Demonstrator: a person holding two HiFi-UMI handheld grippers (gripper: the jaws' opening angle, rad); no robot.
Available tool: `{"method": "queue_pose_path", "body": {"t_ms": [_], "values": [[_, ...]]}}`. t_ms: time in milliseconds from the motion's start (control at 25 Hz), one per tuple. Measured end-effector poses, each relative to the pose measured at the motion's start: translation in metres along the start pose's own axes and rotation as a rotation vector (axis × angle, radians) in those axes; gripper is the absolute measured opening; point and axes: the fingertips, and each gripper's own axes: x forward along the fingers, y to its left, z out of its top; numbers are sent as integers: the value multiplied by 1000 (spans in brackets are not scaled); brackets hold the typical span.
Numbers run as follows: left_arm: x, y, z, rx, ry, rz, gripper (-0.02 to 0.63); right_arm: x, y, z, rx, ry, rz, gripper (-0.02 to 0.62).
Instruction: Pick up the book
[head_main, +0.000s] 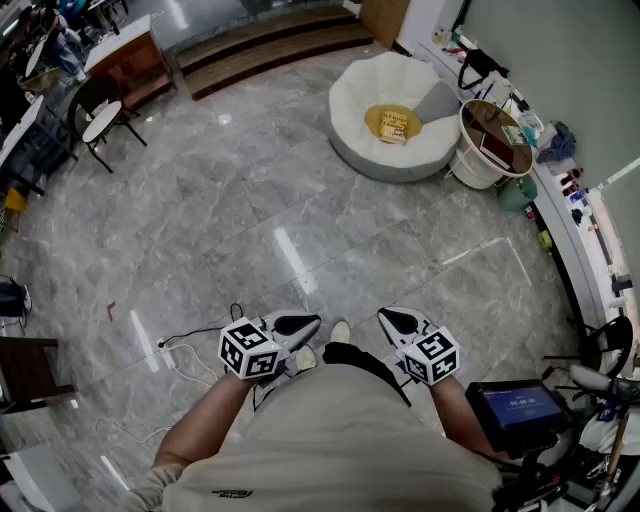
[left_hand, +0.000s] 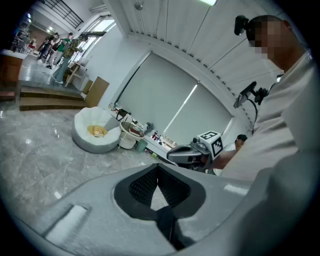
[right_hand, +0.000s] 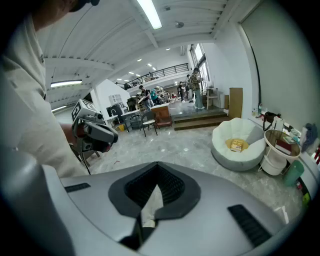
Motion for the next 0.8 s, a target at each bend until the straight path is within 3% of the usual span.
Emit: {"method": "queue_pose_path", "body": {"t_ms": [160,440,800], "values": [[28,1,33,29,-35,2,8,2,-25,24,-8,-45,19,12],[83,6,68,145,108,9,8,-16,-84,67,-4,-126,9,12],[158,16,99,223,173,5,8,-18,-151,66,62,-152,15,15]]}}
